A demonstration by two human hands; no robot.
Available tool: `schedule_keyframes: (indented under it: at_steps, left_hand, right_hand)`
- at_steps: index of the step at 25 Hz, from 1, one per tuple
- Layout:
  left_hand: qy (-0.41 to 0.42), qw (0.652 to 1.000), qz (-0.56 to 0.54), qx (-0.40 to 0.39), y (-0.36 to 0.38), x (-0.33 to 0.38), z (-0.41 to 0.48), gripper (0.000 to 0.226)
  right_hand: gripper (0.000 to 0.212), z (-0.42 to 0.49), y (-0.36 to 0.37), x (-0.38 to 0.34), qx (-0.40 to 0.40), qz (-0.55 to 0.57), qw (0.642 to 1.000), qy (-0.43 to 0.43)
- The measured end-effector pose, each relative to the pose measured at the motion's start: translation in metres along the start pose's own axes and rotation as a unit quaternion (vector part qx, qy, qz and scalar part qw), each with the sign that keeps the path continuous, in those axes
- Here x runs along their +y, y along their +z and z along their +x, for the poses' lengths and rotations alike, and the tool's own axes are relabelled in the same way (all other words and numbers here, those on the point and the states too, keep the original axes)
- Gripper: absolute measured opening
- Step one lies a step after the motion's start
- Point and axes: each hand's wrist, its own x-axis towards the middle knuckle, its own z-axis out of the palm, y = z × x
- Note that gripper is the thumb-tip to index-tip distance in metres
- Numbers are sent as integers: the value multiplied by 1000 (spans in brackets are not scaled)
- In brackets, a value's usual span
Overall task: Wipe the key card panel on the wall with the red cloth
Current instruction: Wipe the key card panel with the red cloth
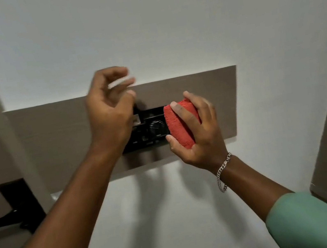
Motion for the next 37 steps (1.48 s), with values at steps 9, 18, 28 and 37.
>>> schedule_keyframes:
  at_steps: [9,18,28,37]
  left_hand:
    - [261,716,643,-81,-91,-112,4,73]
    - [272,691,669,-14,-86,-122,5,72]
    - [217,693,685,54,-94,-134,-8,81]
    - [227,685,689,63,-94,-137,-8,82]
  right_hand:
    - [55,2,69,-12,5,-62,998,28]
    - [50,3,96,0,79,-54,995,37]
    - [52,-3,82,15,24,-77,996,-45]
    - [54,-3,77,29,8,-85,993,-77]
